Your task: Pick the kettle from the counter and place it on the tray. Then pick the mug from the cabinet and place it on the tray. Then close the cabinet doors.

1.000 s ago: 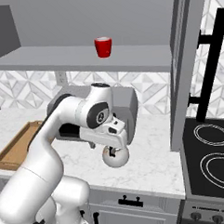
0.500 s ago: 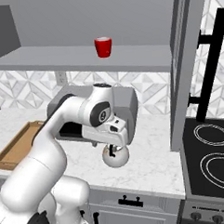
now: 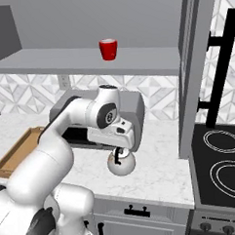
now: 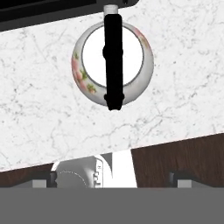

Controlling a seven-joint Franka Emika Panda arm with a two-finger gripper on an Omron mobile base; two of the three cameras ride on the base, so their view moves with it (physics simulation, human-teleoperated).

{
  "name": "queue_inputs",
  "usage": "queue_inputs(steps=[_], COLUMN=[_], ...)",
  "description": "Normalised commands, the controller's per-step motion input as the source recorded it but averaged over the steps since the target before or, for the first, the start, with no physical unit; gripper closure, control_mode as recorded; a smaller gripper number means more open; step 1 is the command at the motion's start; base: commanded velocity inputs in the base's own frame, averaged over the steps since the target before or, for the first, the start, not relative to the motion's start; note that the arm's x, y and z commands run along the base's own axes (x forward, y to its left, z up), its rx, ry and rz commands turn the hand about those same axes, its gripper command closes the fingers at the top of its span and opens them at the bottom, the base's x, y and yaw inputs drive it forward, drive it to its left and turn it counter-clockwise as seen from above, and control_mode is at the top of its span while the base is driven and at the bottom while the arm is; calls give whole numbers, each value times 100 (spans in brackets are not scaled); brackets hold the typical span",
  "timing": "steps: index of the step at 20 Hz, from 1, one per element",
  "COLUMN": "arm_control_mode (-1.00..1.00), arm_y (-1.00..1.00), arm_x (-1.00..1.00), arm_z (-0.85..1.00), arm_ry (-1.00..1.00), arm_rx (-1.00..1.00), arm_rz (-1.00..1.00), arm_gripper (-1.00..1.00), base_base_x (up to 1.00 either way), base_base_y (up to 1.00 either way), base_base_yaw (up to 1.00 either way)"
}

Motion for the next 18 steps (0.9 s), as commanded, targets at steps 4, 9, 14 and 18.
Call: queue_inputs(steps=[4,9,14,18], arm_control_mode=[-100,-100,-100,-100], arm_y=[0,1,0,0], arm_x=[14,9,26,27], arm_z=[-18,-19,-18,-23], arm_ry=[0,0,0,0], arm_rx=[0,0,0,0], arm_rz=[3,2,1,1], arm_gripper=[-100,-100,-100,-100], base_base_x=[0,0,0,0], base_base_y=[0,0,0,0], base_base_yaw=[0,0,0,0])
